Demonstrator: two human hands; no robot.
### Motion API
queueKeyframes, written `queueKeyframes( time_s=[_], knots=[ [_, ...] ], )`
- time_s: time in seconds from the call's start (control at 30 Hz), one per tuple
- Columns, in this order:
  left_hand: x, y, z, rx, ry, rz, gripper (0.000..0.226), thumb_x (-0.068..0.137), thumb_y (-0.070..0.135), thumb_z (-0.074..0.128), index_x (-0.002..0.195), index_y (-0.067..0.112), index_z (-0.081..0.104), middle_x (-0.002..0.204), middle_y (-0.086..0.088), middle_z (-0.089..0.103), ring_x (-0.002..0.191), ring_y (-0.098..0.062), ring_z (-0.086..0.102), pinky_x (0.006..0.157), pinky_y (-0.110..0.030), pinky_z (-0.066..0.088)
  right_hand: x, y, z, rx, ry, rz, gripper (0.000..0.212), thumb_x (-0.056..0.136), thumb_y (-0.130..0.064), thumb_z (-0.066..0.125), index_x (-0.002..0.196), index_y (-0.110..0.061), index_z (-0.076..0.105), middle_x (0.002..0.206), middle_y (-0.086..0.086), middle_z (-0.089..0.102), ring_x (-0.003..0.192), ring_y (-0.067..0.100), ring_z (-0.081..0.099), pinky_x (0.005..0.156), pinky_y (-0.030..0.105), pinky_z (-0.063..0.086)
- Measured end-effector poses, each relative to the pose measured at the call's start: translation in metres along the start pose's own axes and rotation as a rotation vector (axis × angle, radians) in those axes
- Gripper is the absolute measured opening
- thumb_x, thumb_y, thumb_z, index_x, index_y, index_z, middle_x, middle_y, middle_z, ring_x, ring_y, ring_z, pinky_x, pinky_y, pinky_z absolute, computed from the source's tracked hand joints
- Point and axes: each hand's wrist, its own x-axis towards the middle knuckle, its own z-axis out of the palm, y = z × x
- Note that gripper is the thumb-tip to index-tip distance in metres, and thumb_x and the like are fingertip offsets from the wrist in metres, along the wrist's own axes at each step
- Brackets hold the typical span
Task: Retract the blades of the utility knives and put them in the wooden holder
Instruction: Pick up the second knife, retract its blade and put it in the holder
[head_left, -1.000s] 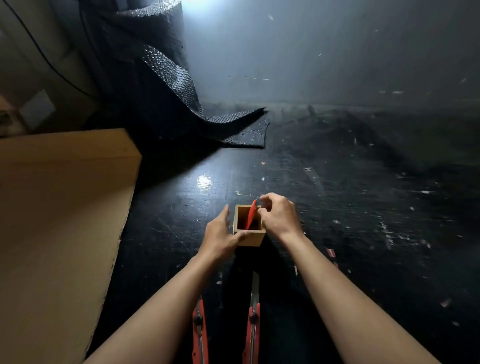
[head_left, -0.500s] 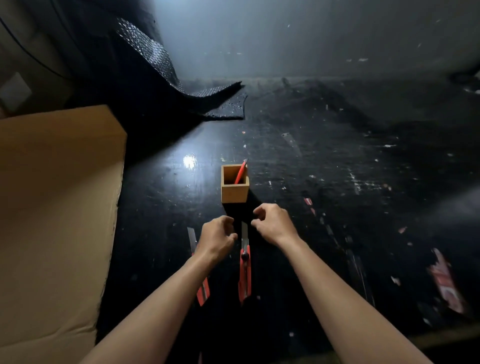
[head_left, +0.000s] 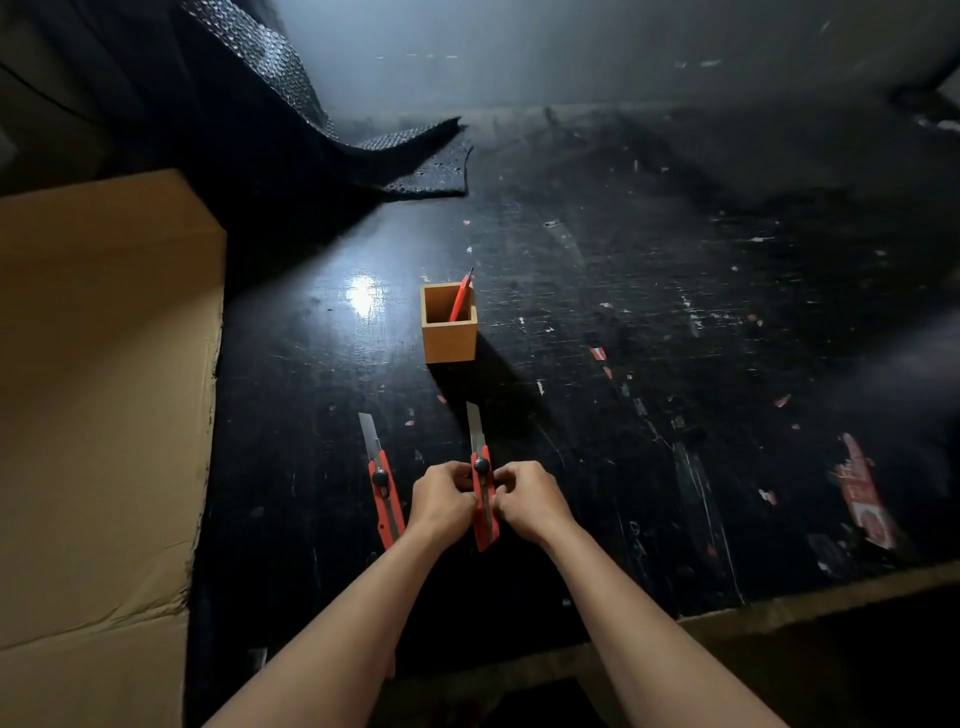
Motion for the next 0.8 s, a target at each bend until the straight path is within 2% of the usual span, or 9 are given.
queueKeyframes(
  time_s=[0.13,0.23,0.3,0.4,0.43,0.5,0.63,0.8],
  knots=[
    [-0.006,0.0,0.001,-0.08,0.003,-0.001,0.035,0.081,0.012,0.082,0.115,0.018,0.077,0.104,0.002,0.08,0.097,-0.011,0.074,0.086,-0.027,0.06,-0.006,0.004,-0.006,0.099,0.006,-0.011,0.024,0.084,-0.012,0.074,0.105,-0.023,0.075,0.082,-0.002,0.077,0.077,0.009,0.073,0.066,0.026,0.057],
    [-0.011,0.005,-0.007,-0.188,-0.023,-0.003,0.035,0.082,0.008,0.08,0.114,0.022,0.077,0.101,0.001,0.081,0.096,-0.016,0.077,0.089,-0.039,0.063,-0.012,0.001,-0.015,0.184,0.007,-0.054,0.023,0.079,-0.012,0.079,0.098,-0.025,0.074,0.077,-0.002,0.076,0.077,0.013,0.075,0.077,0.039,0.063],
    [-0.014,0.012,-0.014,-0.286,-0.021,0.015,0.036,0.084,0.0,0.075,0.113,0.02,0.075,0.103,-0.003,0.08,0.099,-0.021,0.077,0.088,-0.043,0.064,-0.013,-0.006,-0.023,0.26,0.001,-0.094,0.025,0.08,-0.005,0.078,0.099,-0.022,0.074,0.084,0.001,0.076,0.082,0.017,0.076,0.081,0.044,0.064],
    [-0.024,0.032,-0.031,-0.393,-0.012,0.078,0.036,0.088,-0.009,0.069,0.115,0.015,0.071,0.104,-0.004,0.079,0.099,-0.02,0.077,0.072,-0.026,0.063,-0.018,-0.024,-0.039,0.34,-0.006,-0.196,0.028,0.082,0.0,0.077,0.105,-0.014,0.072,0.096,0.006,0.077,0.092,0.02,0.076,0.085,0.046,0.063],
    [-0.028,0.042,-0.037,-0.405,-0.009,0.103,0.037,0.089,-0.01,0.068,0.118,0.013,0.07,0.106,-0.005,0.078,0.097,-0.017,0.077,0.068,-0.023,0.062,-0.019,-0.032,-0.046,0.353,-0.01,-0.234,0.028,0.083,0.0,0.077,0.107,-0.014,0.071,0.097,0.007,0.077,0.093,0.02,0.075,0.086,0.046,0.062],
    [-0.035,0.062,-0.05,-0.442,0.009,0.143,0.038,0.09,-0.009,0.066,0.122,0.012,0.069,0.111,-0.008,0.077,0.097,-0.018,0.077,0.069,-0.026,0.064,-0.022,-0.051,-0.062,0.36,-0.016,-0.309,0.028,0.083,-0.003,0.077,0.108,-0.014,0.07,0.098,0.006,0.077,0.093,0.017,0.075,0.085,0.043,0.063],
    [-0.04,0.104,-0.072,-0.565,0.039,0.213,0.041,0.091,-0.015,0.061,0.123,0.009,0.067,0.117,-0.02,0.074,0.102,-0.033,0.076,0.074,-0.039,0.065,-0.024,-0.091,-0.096,0.379,0.009,-0.463,0.026,0.083,0.0,0.075,0.102,-0.016,0.068,0.094,0.006,0.079,0.087,0.017,0.077,0.08,0.04,0.064],
    [-0.057,0.158,-0.096,-0.644,0.064,0.341,0.045,0.087,-0.023,0.059,0.125,0.0,0.066,0.114,-0.026,0.075,0.082,-0.029,0.077,0.064,-0.037,0.066,-0.031,-0.136,-0.137,0.326,0.066,-0.621,0.03,0.083,0.009,0.068,0.102,-0.013,0.068,0.093,0.006,0.078,0.087,0.019,0.077,0.076,0.034,0.064]
  ],
)
